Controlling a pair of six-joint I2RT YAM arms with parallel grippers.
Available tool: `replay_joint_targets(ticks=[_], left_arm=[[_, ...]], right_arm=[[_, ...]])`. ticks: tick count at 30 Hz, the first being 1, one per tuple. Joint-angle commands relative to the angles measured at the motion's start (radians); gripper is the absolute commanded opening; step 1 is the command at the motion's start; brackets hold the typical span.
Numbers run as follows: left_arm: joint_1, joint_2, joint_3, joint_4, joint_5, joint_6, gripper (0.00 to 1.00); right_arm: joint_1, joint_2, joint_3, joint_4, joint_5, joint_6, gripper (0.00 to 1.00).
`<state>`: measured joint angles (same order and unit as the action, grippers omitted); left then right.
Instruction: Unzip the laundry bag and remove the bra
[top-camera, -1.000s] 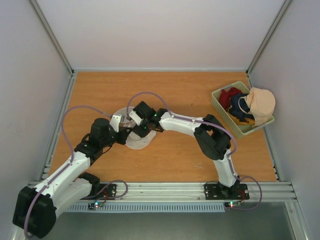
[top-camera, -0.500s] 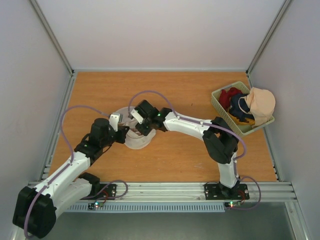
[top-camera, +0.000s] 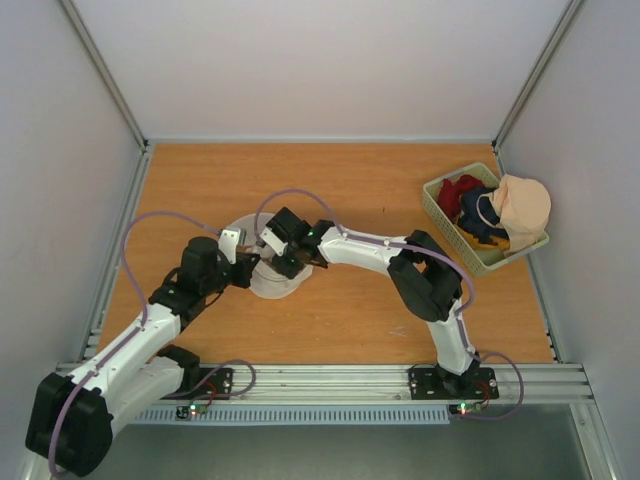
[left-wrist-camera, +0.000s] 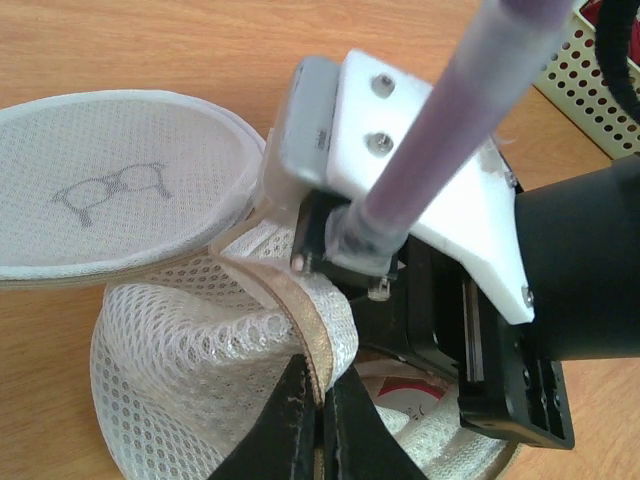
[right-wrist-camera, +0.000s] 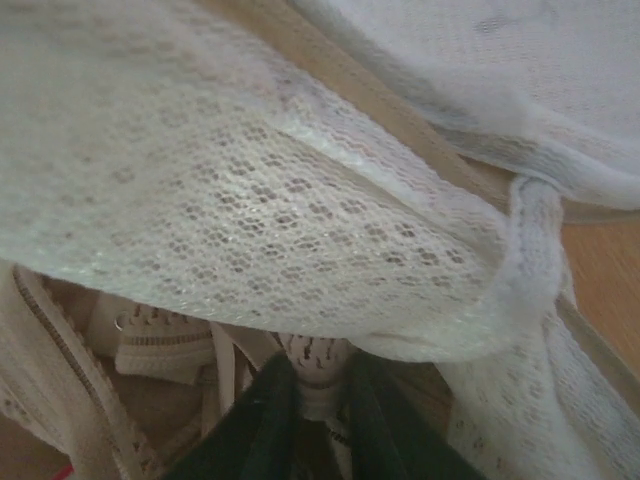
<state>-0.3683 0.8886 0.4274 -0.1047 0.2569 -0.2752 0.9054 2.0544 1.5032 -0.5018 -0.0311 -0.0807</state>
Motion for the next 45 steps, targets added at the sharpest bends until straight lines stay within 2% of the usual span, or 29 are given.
replay_joint_targets(ticks=[1, 3, 4, 7, 14, 23, 26, 31, 36, 38, 42, 45], left_arm=[[0.005, -0.013, -0.013, 0.056, 0.009, 0.019, 0.01], [0.005, -0.011, -0.014, 0.058, 0.006, 0.019, 0.01], [0.005, -0.01, -0.013, 0.059, 0.004, 0.019, 0.01], [0.005, -0.008, -0.015, 0.056, 0.002, 0.022, 0.01], [0.005, -0.007, -0.014, 0.052, -0.011, 0.028, 0.01], [0.005, -0.008, -0.015, 0.053, -0.013, 0.03, 0.01], [0.004, -0.009, -0.015, 0.051, -0.012, 0.03, 0.01], [0.005, -0.013, -0.015, 0.056, 0.01, 0.027, 0.01], [0.005, -0.014, -0.015, 0.058, 0.021, 0.025, 0.01], [0.005, -0.016, -0.015, 0.065, 0.045, 0.025, 0.01], [0.005, -0.036, -0.013, 0.092, 0.12, 0.04, 0.01], [0.005, -0.042, -0.01, 0.094, 0.144, 0.056, 0.01]], right_arm=[[0.002, -0.003, 0.026, 0.002, -0.021, -0.003, 0.12], [0.001, -0.015, 0.026, -0.003, -0.017, -0.001, 0.02], [0.001, -0.026, 0.026, -0.003, -0.015, 0.001, 0.01], [0.001, -0.077, 0.025, 0.008, -0.039, -0.004, 0.01], [-0.036, -0.228, -0.027, 0.062, -0.204, -0.003, 0.01], [-0.093, -0.346, -0.053, 0.088, -0.343, 0.017, 0.01], [-0.137, -0.402, -0.066, 0.163, -0.457, 0.059, 0.01], [-0.233, -0.493, -0.147, 0.394, -0.707, 0.205, 0.01], [-0.238, -0.552, -0.174, 0.492, -0.775, 0.192, 0.01], [-0.243, -0.564, -0.18, 0.564, -0.764, 0.229, 0.01], [-0.249, -0.539, -0.15, 0.578, -0.564, 0.271, 0.01], [-0.248, -0.494, -0.134, 0.6, -0.473, 0.31, 0.01]])
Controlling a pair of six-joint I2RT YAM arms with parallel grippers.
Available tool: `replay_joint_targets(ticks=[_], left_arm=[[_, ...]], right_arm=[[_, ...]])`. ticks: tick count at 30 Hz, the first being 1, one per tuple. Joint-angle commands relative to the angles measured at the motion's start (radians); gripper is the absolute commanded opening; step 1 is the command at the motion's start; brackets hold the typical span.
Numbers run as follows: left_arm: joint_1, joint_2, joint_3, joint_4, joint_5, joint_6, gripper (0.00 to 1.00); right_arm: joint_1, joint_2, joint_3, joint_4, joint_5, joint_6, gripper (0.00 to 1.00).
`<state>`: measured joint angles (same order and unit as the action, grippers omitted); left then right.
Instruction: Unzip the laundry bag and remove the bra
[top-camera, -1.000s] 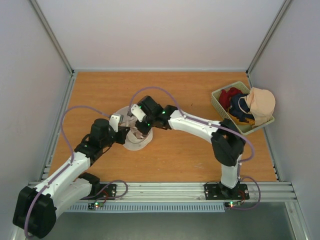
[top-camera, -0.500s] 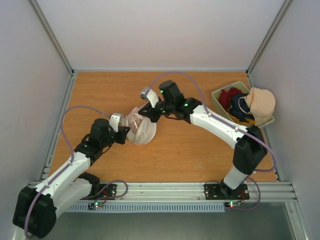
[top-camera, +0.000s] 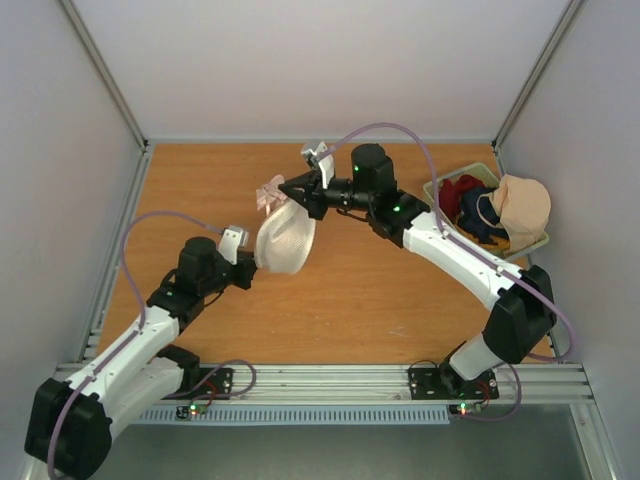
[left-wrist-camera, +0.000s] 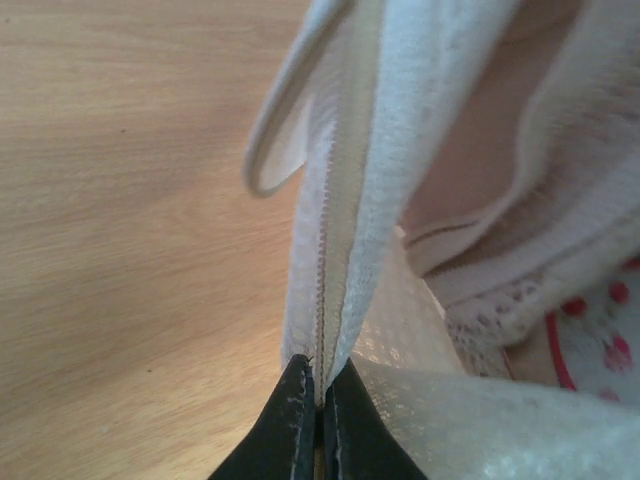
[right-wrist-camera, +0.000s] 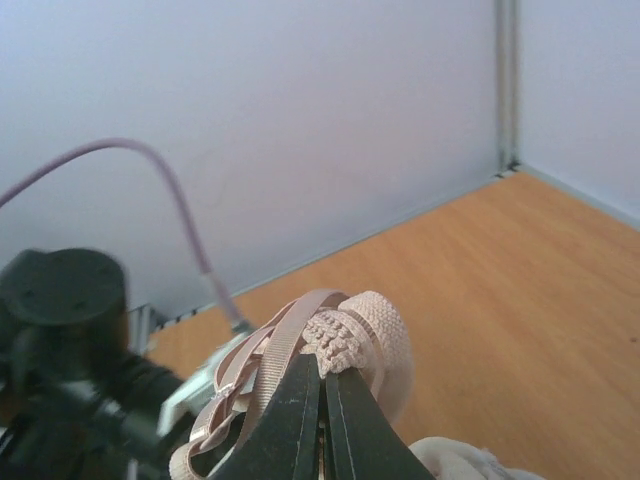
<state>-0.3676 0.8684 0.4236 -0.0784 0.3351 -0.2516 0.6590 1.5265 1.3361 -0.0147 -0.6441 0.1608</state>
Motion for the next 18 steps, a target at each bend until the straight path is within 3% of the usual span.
replay_joint_targets(ticks=[1, 6, 9, 13, 16, 17, 18], left_arm=[[0.003, -0.021, -0.004, 0.069, 0.064, 0.041, 0.01], [0.004, -0.03, -0.006, 0.126, 0.03, 0.123, 0.06], [0.004, -0.031, -0.017, 0.156, -0.006, 0.198, 0.01], [0.003, -0.024, -0.024, 0.163, 0.053, 0.306, 0.01], [0.003, -0.02, -0.021, 0.155, 0.064, 0.315, 0.02], [0.004, -0.022, -0.019, 0.148, 0.054, 0.316, 0.07], [0.004, -0.024, -0.018, 0.14, 0.035, 0.307, 0.19]], right_arm=[[0.0, 0.049, 0.033, 0.117, 0.169, 0.073, 0.01], [0.007, 0.077, 0.006, 0.094, 0.254, 0.082, 0.01], [0.008, 0.073, -0.051, 0.133, 0.255, 0.104, 0.01], [0.008, 0.116, -0.058, 0.169, 0.205, 0.143, 0.01], [0.007, 0.117, -0.075, 0.309, 0.063, 0.203, 0.01], [0.007, 0.113, -0.082, 0.367, 0.011, 0.224, 0.01], [0.007, 0.11, -0.089, 0.423, -0.026, 0.249, 0.01]])
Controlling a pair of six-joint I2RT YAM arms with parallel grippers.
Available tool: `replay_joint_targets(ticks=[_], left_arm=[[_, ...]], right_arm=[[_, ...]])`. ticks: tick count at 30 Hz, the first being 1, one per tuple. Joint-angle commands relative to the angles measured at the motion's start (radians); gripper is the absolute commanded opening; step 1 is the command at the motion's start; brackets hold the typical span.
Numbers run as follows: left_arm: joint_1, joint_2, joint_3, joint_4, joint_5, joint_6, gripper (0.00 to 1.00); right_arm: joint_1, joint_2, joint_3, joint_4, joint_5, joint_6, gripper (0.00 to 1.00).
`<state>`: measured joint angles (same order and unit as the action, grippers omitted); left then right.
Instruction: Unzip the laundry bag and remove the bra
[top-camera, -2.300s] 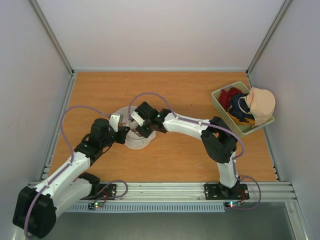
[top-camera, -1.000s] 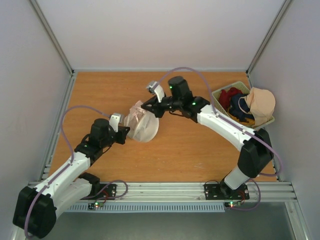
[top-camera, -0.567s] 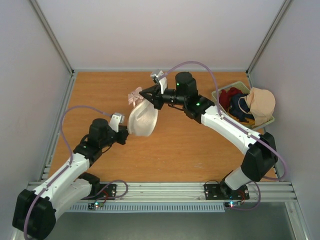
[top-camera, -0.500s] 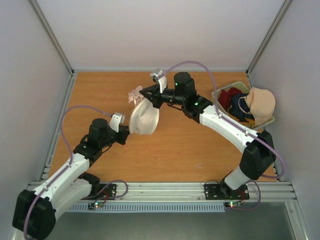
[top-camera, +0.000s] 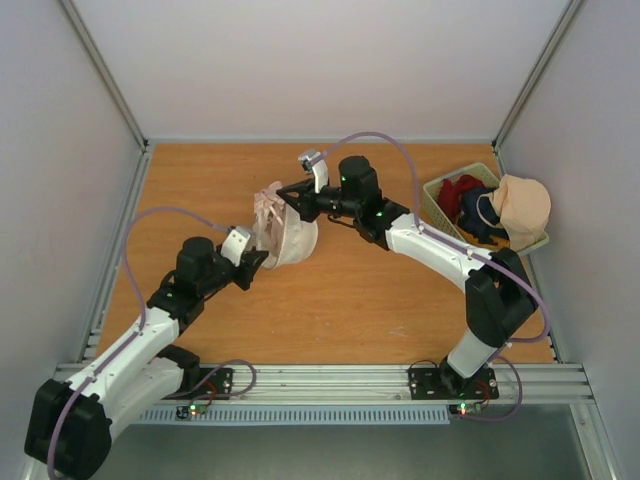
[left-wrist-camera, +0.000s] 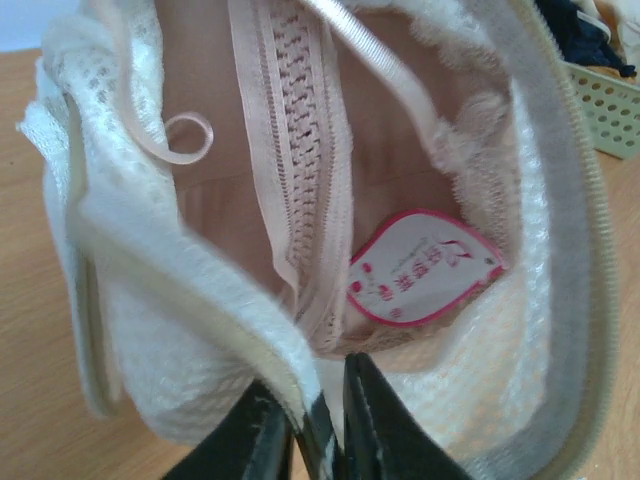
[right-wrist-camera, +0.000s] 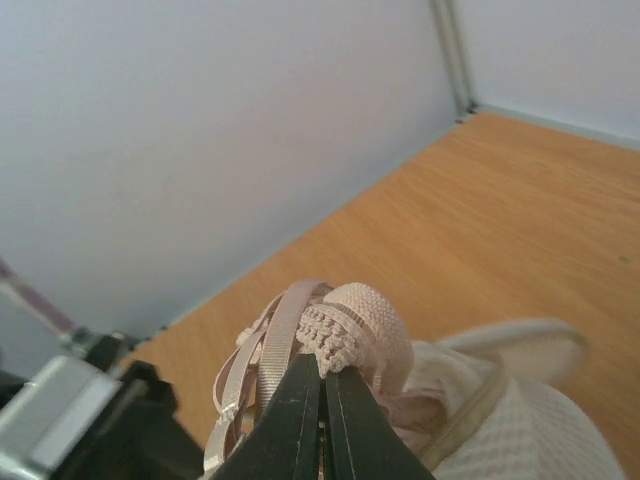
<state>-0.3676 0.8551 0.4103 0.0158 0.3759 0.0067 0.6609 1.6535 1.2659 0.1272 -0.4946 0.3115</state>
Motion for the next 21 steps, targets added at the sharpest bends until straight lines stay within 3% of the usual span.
replay_joint_targets(ticks=[1, 2, 3, 4, 8, 12, 17, 21], left_arm=[[0.004, -0.014, -0.004, 0.037, -0.027, 0.042, 0.36], [0.004, -0.021, -0.005, 0.032, -0.042, 0.036, 0.52], [0.004, -0.031, -0.004, 0.025, -0.052, 0.036, 0.61], [0.004, -0.044, 0.0, 0.015, -0.055, 0.045, 0.63], [0.004, -0.136, 0.062, -0.062, -0.033, 0.089, 0.66], [0.004, -0.215, 0.119, -0.095, 0.071, 0.133, 0.7], [0.004, -0.091, 0.147, -0.129, -0.075, 0.159, 0.67], [0.004, -0.054, 0.151, -0.156, 0.037, 0.311, 0.76]], right_arm=[[0.005, -0.02, -0.019, 0.286, -0.187, 0.106, 0.01], [0.005, -0.021, -0.014, 0.255, -0.174, 0.092, 0.01], [0.006, -0.024, -0.009, 0.208, -0.147, 0.062, 0.01], [0.005, -0.025, -0.01, 0.153, -0.105, 0.029, 0.01], [0.022, -0.036, -0.009, -0.028, 0.013, -0.127, 0.01], [0.061, -0.066, -0.029, -0.091, 0.013, -0.27, 0.01], [0.06, -0.095, -0.089, -0.045, -0.083, -0.296, 0.01], [0.064, -0.095, -0.098, -0.057, -0.105, -0.295, 0.01]])
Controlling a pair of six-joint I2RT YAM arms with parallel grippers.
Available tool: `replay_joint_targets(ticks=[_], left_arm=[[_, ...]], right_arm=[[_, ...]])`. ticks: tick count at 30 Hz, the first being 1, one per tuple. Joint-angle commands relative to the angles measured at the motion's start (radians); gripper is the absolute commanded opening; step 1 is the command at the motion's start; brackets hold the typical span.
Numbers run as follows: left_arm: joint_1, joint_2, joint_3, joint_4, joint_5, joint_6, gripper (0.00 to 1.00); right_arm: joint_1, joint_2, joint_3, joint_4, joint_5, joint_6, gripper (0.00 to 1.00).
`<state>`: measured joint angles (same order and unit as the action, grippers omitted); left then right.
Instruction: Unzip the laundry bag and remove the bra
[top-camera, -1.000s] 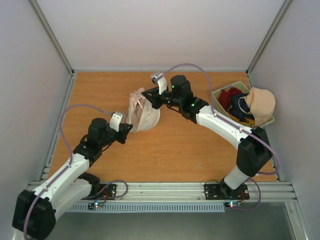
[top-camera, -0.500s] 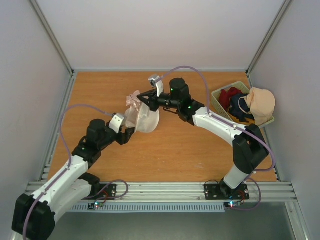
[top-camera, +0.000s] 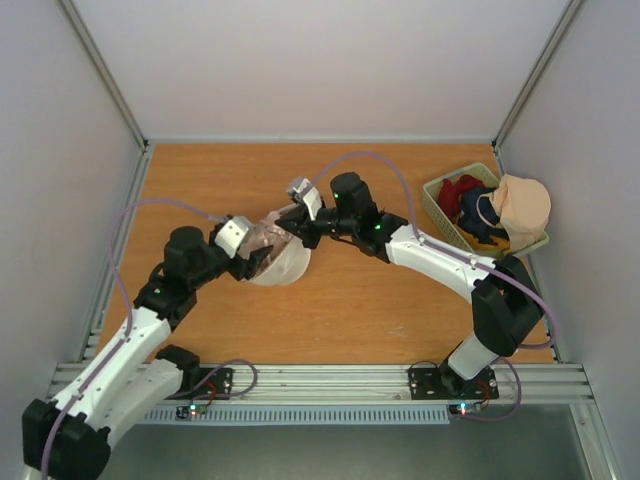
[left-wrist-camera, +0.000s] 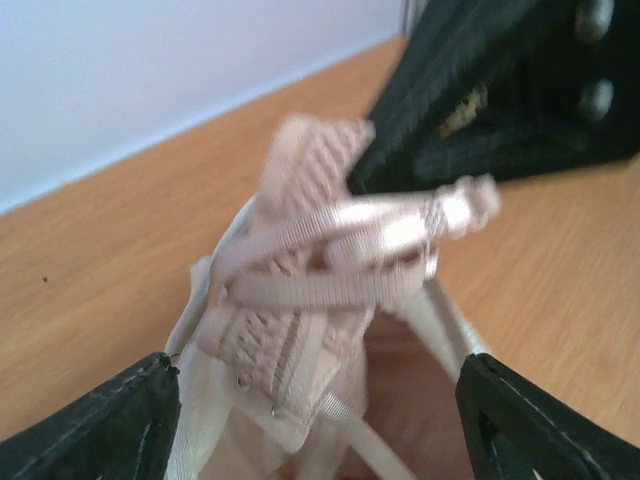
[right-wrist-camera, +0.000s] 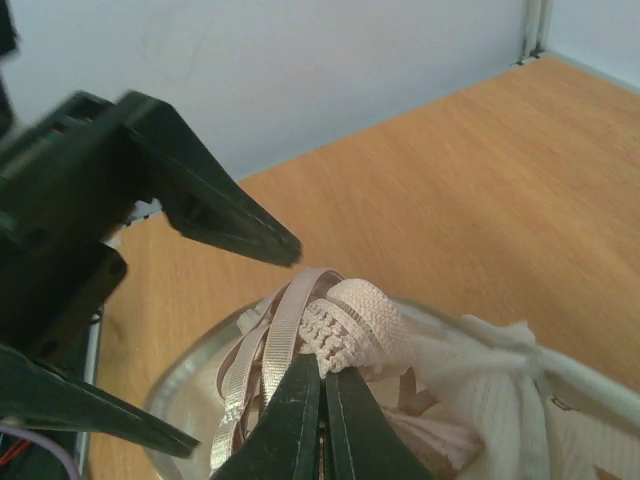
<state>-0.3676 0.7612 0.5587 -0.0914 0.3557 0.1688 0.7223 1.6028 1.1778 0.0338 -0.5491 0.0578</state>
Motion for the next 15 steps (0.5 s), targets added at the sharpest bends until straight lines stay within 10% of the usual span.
replay_joint_targets(ticks=[1, 11, 15], left_arm=[[0.003, 0.051, 0.005, -0.05, 0.061, 0.167, 0.78], [-0.035, 0.101, -0.007, 0.035, 0.104, 0.208, 0.78], [-0.039, 0.108, -0.015, 0.077, 0.084, 0.164, 0.61]], right_arm=[[0.005, -0.047, -0.016, 0.042, -0.067, -0.042, 0.01], [0.049, -0.049, -0.011, 0.026, -0.177, -0.1, 0.01], [0.055, -0.055, -0.014, 0.015, -0.225, -0.115, 0.01]])
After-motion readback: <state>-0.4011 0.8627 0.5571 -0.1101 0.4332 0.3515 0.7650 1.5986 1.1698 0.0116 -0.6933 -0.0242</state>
